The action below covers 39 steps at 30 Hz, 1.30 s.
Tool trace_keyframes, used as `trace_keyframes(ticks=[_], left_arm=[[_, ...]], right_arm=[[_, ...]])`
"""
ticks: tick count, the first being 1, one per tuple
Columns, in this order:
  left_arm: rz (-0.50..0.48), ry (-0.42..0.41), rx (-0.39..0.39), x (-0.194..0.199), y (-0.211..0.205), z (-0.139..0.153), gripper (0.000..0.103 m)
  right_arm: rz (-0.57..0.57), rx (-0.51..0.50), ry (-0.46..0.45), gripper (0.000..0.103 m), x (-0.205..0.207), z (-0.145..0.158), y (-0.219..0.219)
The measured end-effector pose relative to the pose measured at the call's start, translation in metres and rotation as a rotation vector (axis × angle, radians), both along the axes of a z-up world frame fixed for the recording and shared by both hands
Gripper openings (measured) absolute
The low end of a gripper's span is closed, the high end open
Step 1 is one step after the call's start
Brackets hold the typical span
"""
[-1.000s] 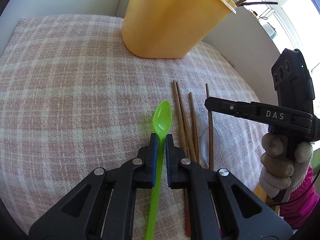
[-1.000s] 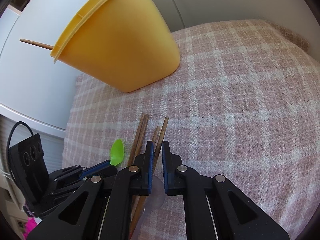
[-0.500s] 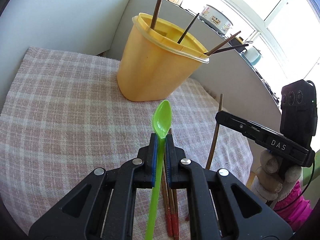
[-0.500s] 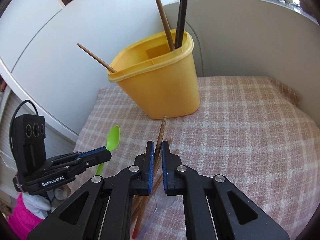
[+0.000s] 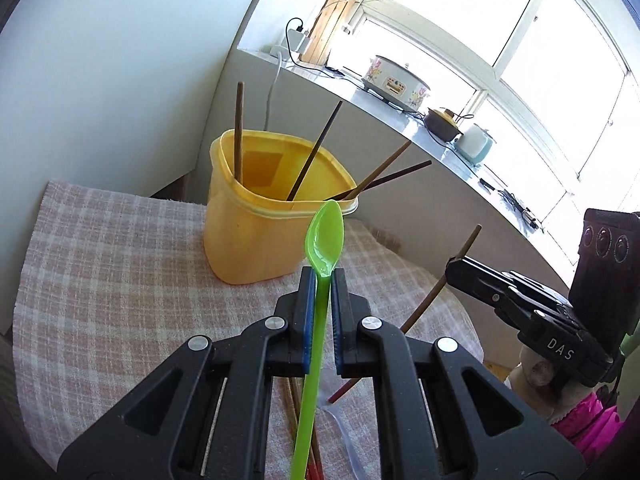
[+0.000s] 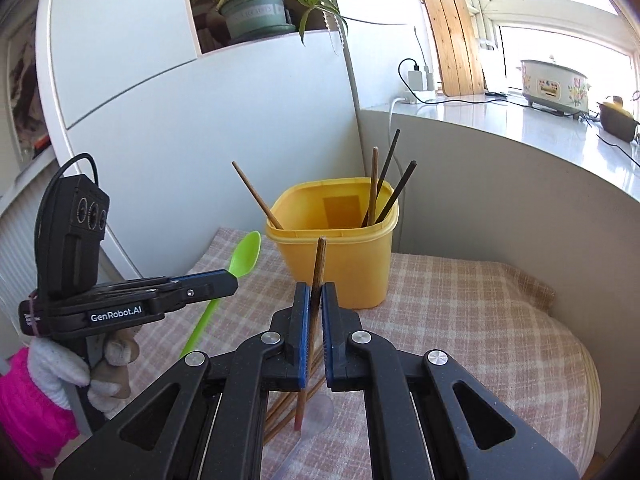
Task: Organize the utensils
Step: 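Lift the green spoon with the left tool while the right tool carries its chopstick over the container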
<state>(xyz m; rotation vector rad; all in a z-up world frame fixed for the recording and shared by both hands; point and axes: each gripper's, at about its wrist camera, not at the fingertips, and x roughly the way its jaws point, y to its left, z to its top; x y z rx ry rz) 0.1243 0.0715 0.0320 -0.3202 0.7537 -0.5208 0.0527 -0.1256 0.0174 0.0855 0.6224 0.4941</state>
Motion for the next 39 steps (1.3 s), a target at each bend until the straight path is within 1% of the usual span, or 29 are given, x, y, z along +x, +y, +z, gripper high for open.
trace_keyframes(ticks=[2, 6, 10, 14, 18, 23, 28, 30, 32, 39], left_arm=[[-0.001, -0.009, -0.010, 0.005, -0.003, 0.004, 0.005], [0.005, -0.040, -0.005, 0.013, -0.009, 0.013, 0.005], [0.017, -0.065, -0.025, 0.023, -0.010, 0.024, 0.006], [0.052, -0.120, -0.021, 0.036, -0.012, 0.039, 0.006], [0.065, -0.165, -0.035, 0.054, -0.014, 0.054, 0.005], [0.095, -0.223, -0.053, 0.076, -0.020, 0.066, 0.006], [0.116, -0.256, -0.087, 0.096, -0.023, 0.068, 0.006], [0.135, -0.277, -0.082, 0.102, -0.024, 0.069, 0.006], [0.143, -0.282, -0.081, 0.109, -0.024, 0.069, 0.006], [0.173, -0.315, -0.058, 0.122, -0.027, 0.066, 0.006]], right_arm=[[0.000, -0.005, -0.020, 0.004, -0.001, 0.004, 0.001], [-0.002, -0.009, -0.055, 0.003, 0.002, 0.012, 0.003], [-0.007, 0.003, -0.077, 0.003, 0.004, 0.024, 0.001], [-0.012, 0.020, -0.112, 0.003, 0.005, 0.040, -0.006], [-0.013, 0.049, -0.138, 0.003, 0.011, 0.059, -0.010], [-0.006, 0.080, -0.157, 0.003, 0.024, 0.079, -0.014], [-0.002, 0.112, -0.165, 0.003, 0.037, 0.094, -0.017], [-0.007, 0.111, -0.180, 0.003, 0.041, 0.099, -0.017], [-0.016, 0.113, -0.192, 0.003, 0.046, 0.103, -0.017], [-0.038, 0.146, -0.197, 0.003, 0.067, 0.115, -0.021]])
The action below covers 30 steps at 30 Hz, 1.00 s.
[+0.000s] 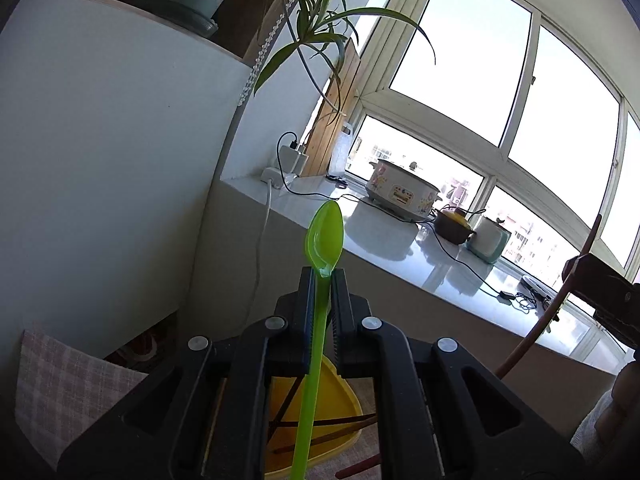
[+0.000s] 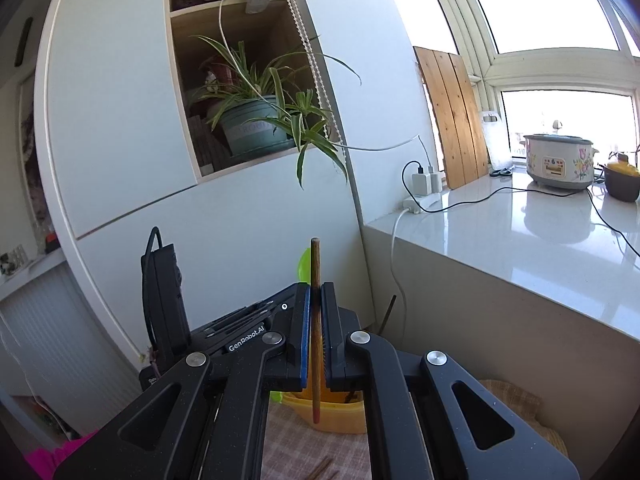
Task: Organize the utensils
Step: 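Lift the green spoon with the left tool while the right tool carries its chopstick over the container, then open the left tool over the container while the right tool releases its chopstick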
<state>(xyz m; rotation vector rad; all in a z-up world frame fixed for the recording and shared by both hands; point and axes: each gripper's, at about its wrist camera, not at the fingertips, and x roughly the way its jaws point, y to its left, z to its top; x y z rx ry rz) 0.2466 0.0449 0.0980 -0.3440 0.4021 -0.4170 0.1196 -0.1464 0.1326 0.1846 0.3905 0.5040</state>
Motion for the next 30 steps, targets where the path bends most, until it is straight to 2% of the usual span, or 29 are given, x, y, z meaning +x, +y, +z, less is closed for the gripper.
trace_keyframes(ticks=[5, 11, 19, 27, 30], left_arm=[[0.029, -0.007, 0.016, 0.008, -0.001, -0.008, 0.006], [0.058, -0.039, 0.052, 0.011, -0.008, -0.016, 0.006], [0.069, -0.039, 0.077, 0.012, -0.010, -0.028, 0.006], [0.074, -0.040, 0.107, 0.001, -0.009, -0.027, 0.006], [0.070, -0.027, 0.104, -0.003, -0.007, -0.026, 0.010]], right_arm=[[-0.016, 0.014, -0.002, 0.003, 0.013, 0.003, -0.001], [-0.046, -0.021, -0.002, 0.003, 0.027, -0.005, 0.005], [-0.046, -0.052, 0.060, 0.003, 0.045, -0.027, 0.010], [-0.039, -0.070, 0.124, 0.004, 0.051, -0.049, 0.012], [-0.033, -0.070, 0.150, 0.004, 0.051, -0.054, 0.011]])
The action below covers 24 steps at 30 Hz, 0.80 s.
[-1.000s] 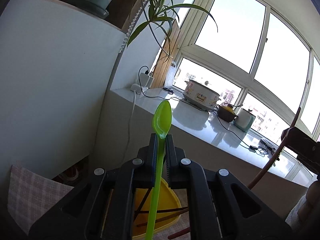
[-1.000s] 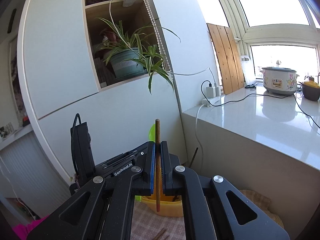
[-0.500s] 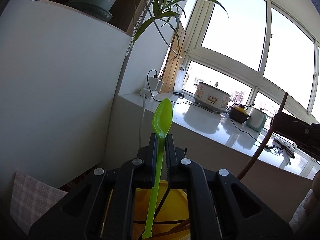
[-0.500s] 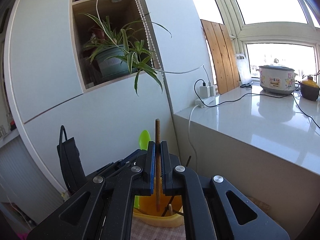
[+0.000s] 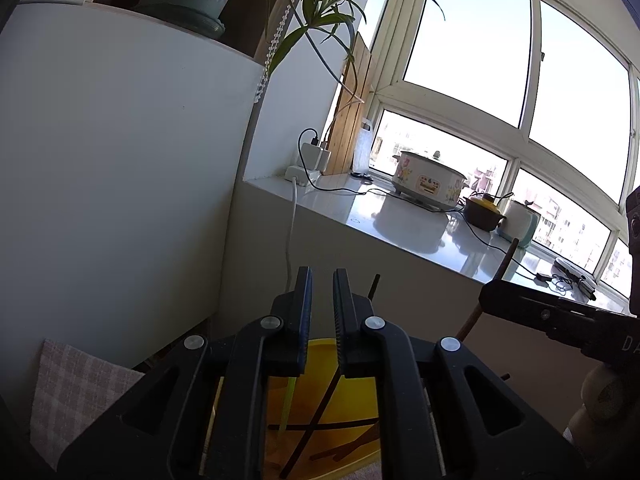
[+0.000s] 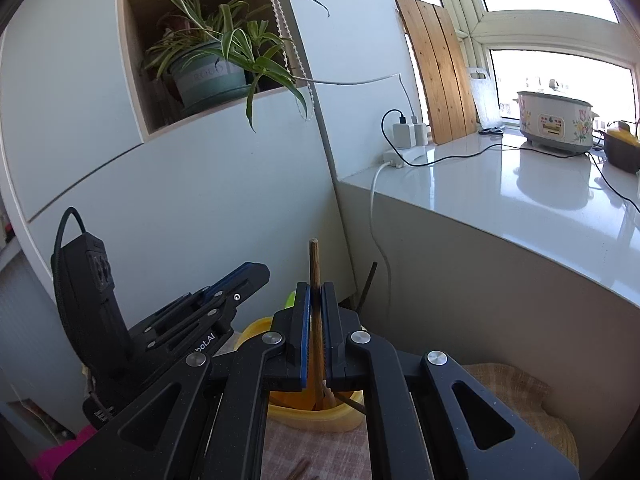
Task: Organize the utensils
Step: 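Open the left tool over the container while the right tool releases its chopstick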
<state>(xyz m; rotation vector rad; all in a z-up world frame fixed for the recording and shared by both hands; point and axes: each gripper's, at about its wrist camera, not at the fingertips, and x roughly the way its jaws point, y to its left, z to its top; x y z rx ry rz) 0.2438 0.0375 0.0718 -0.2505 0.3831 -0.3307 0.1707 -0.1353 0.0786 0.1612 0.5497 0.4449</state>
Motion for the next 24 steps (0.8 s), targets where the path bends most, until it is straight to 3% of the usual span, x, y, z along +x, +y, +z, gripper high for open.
trace_keyframes(ticks=[5, 10, 17, 19, 24], left_arm=[[0.004, -0.005, -0.011, -0.012, 0.005, 0.005, 0.011], [-0.002, -0.001, 0.000, -0.025, 0.008, 0.009, 0.011], [-0.010, 0.001, 0.024, -0.050, 0.012, 0.015, 0.011], [-0.008, -0.001, 0.034, -0.059, 0.013, 0.016, 0.021], [-0.007, 0.000, 0.056, -0.082, 0.015, 0.017, 0.023]], right_arm=[[0.000, -0.012, 0.009, 0.004, -0.006, -0.003, -0.001], [-0.005, -0.010, 0.007, 0.025, -0.016, -0.004, -0.003], [-0.010, -0.030, -0.033, 0.025, -0.041, 0.002, -0.003], [-0.010, -0.031, -0.035, 0.026, -0.047, 0.002, -0.004], [-0.016, -0.034, -0.034, 0.025, -0.064, -0.001, -0.007]])
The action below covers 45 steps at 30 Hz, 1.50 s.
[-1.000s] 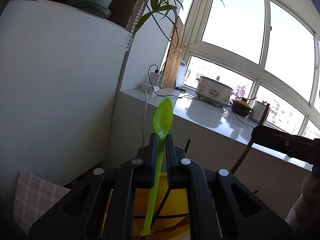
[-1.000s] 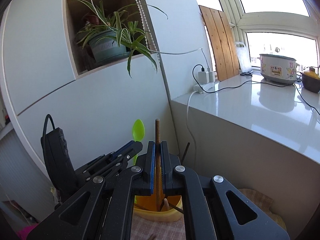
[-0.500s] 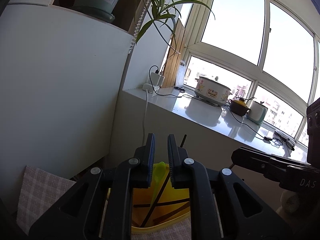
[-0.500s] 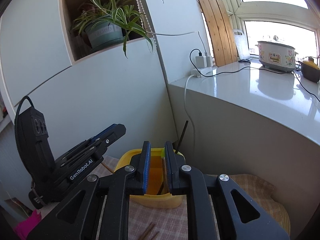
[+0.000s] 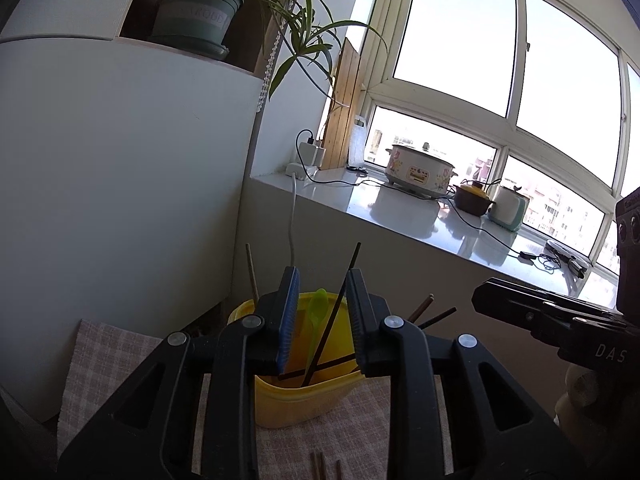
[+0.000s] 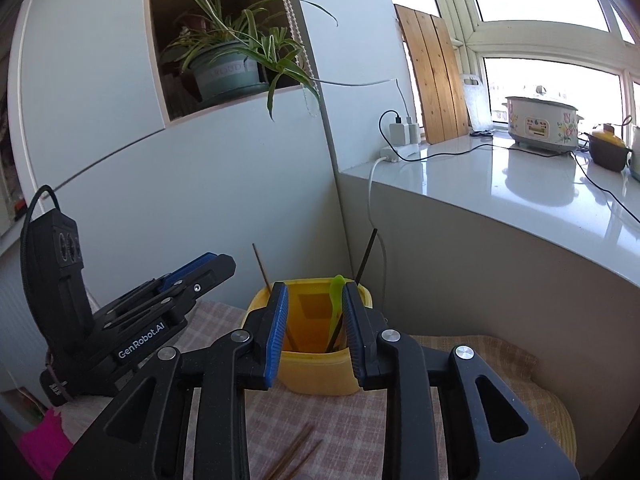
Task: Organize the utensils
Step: 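Open the left tool over the container while the right tool releases its chopstick, then move the left tool to the red-tipped wooden chopsticks while the right tool approaches the clear spoon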
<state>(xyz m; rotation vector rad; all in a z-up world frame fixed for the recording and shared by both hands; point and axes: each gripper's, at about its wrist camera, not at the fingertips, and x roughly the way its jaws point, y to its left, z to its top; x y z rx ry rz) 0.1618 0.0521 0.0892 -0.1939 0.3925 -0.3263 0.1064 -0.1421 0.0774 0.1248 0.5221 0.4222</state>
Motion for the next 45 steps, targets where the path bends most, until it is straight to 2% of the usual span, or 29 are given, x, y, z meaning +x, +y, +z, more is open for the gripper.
trace_keyframes(ticks=[5, 6, 9, 11, 12, 13, 15, 16, 18, 21, 25, 30, 38, 45], left_arm=[[0.005, -0.007, 0.034, -0.023, 0.001, 0.001, 0.024], [0.004, -0.007, 0.035, -0.027, 0.002, 0.000, 0.026], [-0.004, 0.001, 0.039, -0.039, 0.003, 0.000, 0.036], [-0.011, 0.010, 0.055, -0.047, 0.002, -0.002, 0.036], [-0.013, 0.014, 0.064, -0.051, 0.001, -0.003, 0.040], [-0.012, 0.019, 0.075, -0.054, 0.000, -0.005, 0.051], [-0.013, 0.028, 0.095, -0.060, -0.001, -0.008, 0.062], [-0.017, 0.035, 0.111, -0.064, -0.002, -0.010, 0.062], [-0.030, 0.049, 0.138, -0.070, -0.005, -0.014, 0.063], [-0.045, 0.081, 0.152, -0.078, -0.005, -0.021, 0.066], [-0.054, 0.102, 0.179, -0.088, -0.007, -0.032, 0.068], [-0.077, 0.174, 0.187, -0.089, -0.008, -0.049, 0.068], [-0.112, 0.234, 0.229, -0.094, -0.012, -0.070, 0.068], [-0.178, 0.363, 0.241, -0.089, -0.010, -0.102, 0.068]], right_arm=[[-0.010, -0.015, -0.016, 0.026, -0.019, -0.001, -0.002], [-0.013, -0.017, -0.021, 0.027, -0.023, -0.002, -0.003], [-0.019, -0.025, -0.029, 0.040, -0.034, -0.006, -0.004], [-0.029, -0.043, -0.025, 0.041, -0.039, -0.010, -0.004], [-0.032, -0.051, -0.023, 0.041, -0.041, -0.012, -0.005], [-0.035, -0.053, -0.021, 0.041, -0.043, -0.015, -0.006], [-0.043, -0.051, -0.011, 0.044, -0.047, -0.020, -0.009], [-0.050, -0.050, -0.006, 0.051, -0.049, -0.023, -0.011], [-0.069, -0.051, -0.005, 0.058, -0.053, -0.029, -0.014], [-0.091, -0.088, -0.004, 0.061, -0.059, -0.038, -0.016], [-0.108, -0.099, 0.010, 0.081, -0.066, -0.051, -0.020], [-0.123, -0.132, 0.033, 0.083, -0.070, -0.066, -0.020], [-0.116, -0.148, 0.128, 0.083, -0.066, -0.089, -0.020], [-0.057, -0.122, 0.293, 0.083, -0.057, -0.118, -0.020]])
